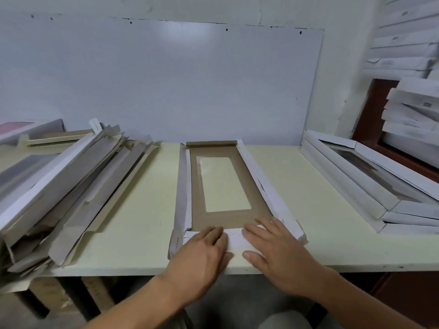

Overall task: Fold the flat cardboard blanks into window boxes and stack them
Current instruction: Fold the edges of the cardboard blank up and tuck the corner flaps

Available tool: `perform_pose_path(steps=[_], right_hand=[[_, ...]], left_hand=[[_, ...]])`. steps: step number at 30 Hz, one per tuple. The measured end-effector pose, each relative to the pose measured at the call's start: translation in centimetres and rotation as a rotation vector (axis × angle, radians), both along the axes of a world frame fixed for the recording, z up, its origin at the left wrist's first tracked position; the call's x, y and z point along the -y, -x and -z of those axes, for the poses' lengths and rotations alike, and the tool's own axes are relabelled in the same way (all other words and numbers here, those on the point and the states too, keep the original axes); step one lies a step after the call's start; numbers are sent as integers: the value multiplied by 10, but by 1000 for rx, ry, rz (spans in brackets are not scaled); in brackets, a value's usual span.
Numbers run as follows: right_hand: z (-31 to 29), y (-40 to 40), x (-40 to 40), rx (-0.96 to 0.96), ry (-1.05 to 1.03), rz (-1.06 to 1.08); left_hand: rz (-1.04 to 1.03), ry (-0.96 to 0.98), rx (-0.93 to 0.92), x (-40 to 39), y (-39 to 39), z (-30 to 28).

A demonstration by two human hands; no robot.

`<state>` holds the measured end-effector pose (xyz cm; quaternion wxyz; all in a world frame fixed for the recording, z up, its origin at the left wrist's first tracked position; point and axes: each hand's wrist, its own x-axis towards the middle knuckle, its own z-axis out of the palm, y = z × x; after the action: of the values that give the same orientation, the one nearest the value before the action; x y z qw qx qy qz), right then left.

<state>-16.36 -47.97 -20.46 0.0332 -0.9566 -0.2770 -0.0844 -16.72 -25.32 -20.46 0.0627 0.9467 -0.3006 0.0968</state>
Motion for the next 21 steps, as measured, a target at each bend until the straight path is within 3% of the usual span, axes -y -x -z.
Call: perform_pose_path(steps=[3, 8, 11, 15, 19, 21], right_hand=[[-6, -6, 20, -89, -81, 57], [-14, -18, 20, -90, -6, 39], [-21, -26, 15, -55, 59, 88], [-37, -44, 2, -125, -30, 218], [-35, -57, -27, -54, 77, 154], [-20, -58, -39, -92, 151, 45]], left_hand=[[-52, 3, -26, -16, -5, -13], [15, -163, -8, -30, -12, -32], [-40, -90, -19, -31, -20, -40], [-221, 24, -5, -18, -39, -46], [-241, -248, 136, 12, -39, -33], [-174, -296, 107, 17, -36, -20]])
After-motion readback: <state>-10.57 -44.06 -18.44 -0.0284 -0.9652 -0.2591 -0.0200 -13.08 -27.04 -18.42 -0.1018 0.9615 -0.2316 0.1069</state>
